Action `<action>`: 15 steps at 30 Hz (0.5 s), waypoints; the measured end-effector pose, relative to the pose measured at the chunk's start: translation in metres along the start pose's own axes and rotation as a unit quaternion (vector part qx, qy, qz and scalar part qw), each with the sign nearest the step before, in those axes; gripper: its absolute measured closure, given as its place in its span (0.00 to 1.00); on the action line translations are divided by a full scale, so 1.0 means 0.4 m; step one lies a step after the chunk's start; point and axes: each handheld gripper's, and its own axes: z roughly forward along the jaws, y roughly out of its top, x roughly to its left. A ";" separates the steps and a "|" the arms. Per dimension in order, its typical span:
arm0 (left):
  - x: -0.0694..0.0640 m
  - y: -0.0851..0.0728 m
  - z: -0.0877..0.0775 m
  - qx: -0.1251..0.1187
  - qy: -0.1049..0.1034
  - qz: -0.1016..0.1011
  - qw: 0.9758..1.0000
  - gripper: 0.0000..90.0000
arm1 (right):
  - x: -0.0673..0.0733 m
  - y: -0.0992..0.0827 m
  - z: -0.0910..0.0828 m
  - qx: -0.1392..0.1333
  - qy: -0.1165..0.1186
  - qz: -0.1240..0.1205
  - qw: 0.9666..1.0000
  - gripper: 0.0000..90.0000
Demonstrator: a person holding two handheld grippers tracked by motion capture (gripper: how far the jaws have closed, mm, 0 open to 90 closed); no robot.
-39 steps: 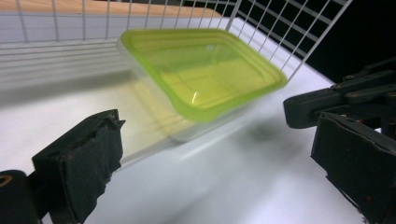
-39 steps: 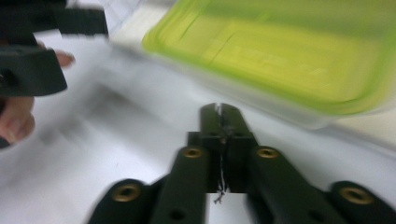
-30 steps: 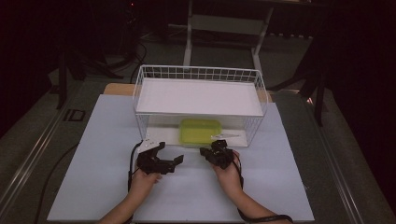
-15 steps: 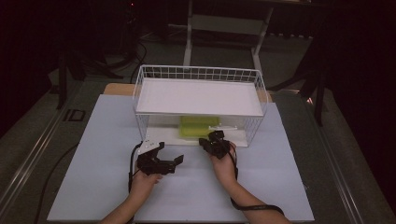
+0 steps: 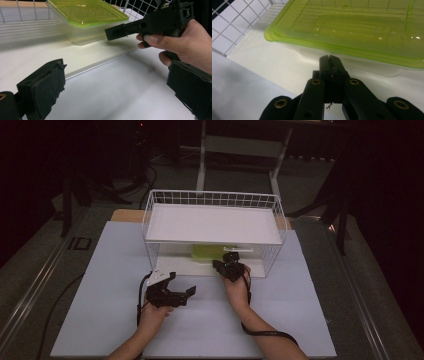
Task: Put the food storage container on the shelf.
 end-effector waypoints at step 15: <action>-0.004 0.004 -0.005 -0.007 -0.002 0.011 1.000 0.03 | 0.011 0.000 -0.002 0.000 0.003 -0.007 1.000 0.98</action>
